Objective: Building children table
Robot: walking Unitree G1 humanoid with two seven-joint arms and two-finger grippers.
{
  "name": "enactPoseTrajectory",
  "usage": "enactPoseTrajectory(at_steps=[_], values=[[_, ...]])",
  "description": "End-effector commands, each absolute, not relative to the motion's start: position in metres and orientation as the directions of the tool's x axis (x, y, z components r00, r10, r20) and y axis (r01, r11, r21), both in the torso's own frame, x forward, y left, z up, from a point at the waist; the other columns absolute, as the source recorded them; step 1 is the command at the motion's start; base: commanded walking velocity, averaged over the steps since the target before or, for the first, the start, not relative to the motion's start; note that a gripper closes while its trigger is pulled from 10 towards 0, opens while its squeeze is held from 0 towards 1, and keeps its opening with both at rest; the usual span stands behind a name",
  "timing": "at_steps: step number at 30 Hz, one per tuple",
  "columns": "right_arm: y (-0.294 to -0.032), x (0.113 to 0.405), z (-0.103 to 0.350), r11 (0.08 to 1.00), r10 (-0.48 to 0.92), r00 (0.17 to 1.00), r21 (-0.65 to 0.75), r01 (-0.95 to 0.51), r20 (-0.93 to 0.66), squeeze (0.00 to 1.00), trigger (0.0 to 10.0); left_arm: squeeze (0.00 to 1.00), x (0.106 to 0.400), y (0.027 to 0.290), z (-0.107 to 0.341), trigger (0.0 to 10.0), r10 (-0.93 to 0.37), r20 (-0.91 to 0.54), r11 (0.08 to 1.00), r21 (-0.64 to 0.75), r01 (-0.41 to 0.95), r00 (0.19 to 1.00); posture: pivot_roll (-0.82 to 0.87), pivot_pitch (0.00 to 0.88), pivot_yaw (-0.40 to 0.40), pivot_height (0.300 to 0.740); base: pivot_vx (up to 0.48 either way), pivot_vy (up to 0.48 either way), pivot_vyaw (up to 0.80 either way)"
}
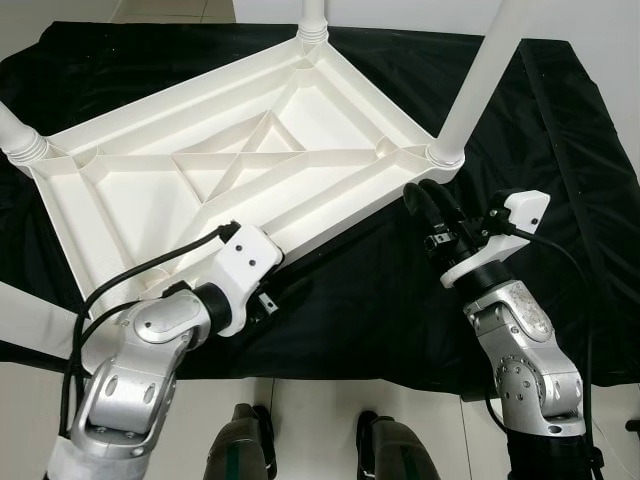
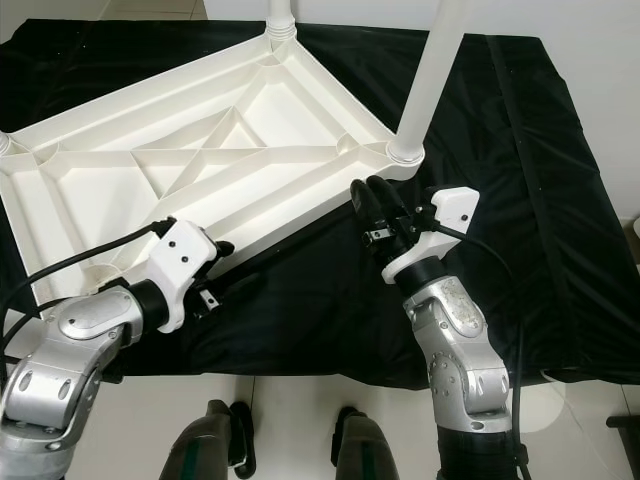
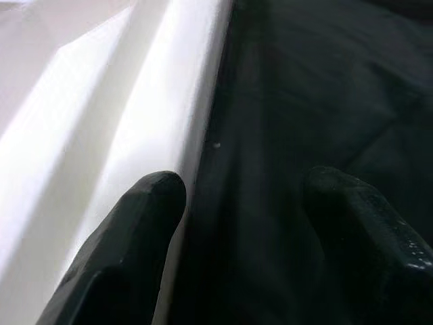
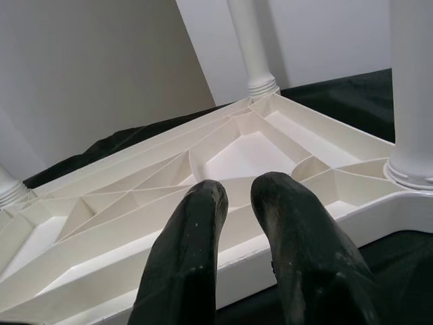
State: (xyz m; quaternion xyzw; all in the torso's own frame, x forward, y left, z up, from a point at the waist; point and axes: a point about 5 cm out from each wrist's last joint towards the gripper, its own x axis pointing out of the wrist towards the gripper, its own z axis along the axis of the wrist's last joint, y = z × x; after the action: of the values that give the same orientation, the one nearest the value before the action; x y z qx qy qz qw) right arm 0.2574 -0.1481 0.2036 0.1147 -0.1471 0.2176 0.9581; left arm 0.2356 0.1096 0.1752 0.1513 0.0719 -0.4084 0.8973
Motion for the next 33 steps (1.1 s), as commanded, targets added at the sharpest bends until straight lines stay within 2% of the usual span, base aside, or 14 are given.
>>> enactPoseTrajectory(at_steps=[1,6,14,17,21,25,28,33], values=[[-0.149,0.258,0.201,0.883,0.377,0.866,0.155,-0.443,0.327,0.0,10.0,0.0,0.24,0.116,0.17,10.0,-0.61,-0.256,0.717,0.226,0.66,0.75,-0.03,0.209,0.035,0.74,0.0,0.0,0.0],[-0.149,0.258,0.202,0.884,0.378,0.866,0.153,-0.443,0.326,0.0,10.0,0.0,0.245,0.116,0.164,10.0,-0.555,-0.269,0.764,0.211,0.61,0.788,-0.04,0.213,0.031,0.74,0.0,0.0,0.0],[-0.149,0.258,0.203,0.883,0.38,0.865,0.149,-0.444,0.328,0.0,10.0,0.0,0.246,0.12,0.166,10.0,-0.527,-0.26,0.784,0.219,0.581,0.809,-0.03,0.211,0.027,0.74,0.0,0.0,0.0],[-0.149,0.258,0.203,0.883,0.381,0.864,0.149,-0.445,0.328,0.0,10.0,0.0,0.247,0.12,0.17,10.0,-0.534,-0.234,0.788,0.211,0.579,0.812,-0.03,0.21,0.027,0.74,0.0,0.0,0.0],[-0.147,0.259,0.202,0.879,0.387,0.862,0.15,-0.452,0.328,0.0,10.0,0.0,0.241,0.115,0.179,10.0,-0.601,-0.176,0.746,0.227,0.626,0.78,-0.03,0.204,0.023,0.74,0.0,0.0,0.0],[-0.146,0.26,0.202,0.878,0.389,0.86,0.151,-0.455,0.33,0.0,10.0,0.0,0.241,0.115,0.178,10.0,-0.604,-0.177,0.742,0.231,0.629,0.777,-0.03,0.203,0.024,0.74,0.0,0.0,0.0],[-0.145,0.261,0.203,0.876,0.39,0.858,0.153,-0.458,0.335,0.0,10.0,0.0,0.247,0.121,0.175,10.0,-0.541,-0.195,0.78,0.246,0.575,0.818,-0.03,0.203,0.024,0.74,0.0,0.0,0.0],[-0.143,0.26,0.203,0.873,0.396,0.857,0.153,-0.463,0.33,0.0,10.0,0.0,0.249,0.125,0.165,10.0,-0.496,-0.247,0.792,0.265,0.55,0.832,-0.03,0.208,0.025,0.74,0.0,0.0,0.0]])
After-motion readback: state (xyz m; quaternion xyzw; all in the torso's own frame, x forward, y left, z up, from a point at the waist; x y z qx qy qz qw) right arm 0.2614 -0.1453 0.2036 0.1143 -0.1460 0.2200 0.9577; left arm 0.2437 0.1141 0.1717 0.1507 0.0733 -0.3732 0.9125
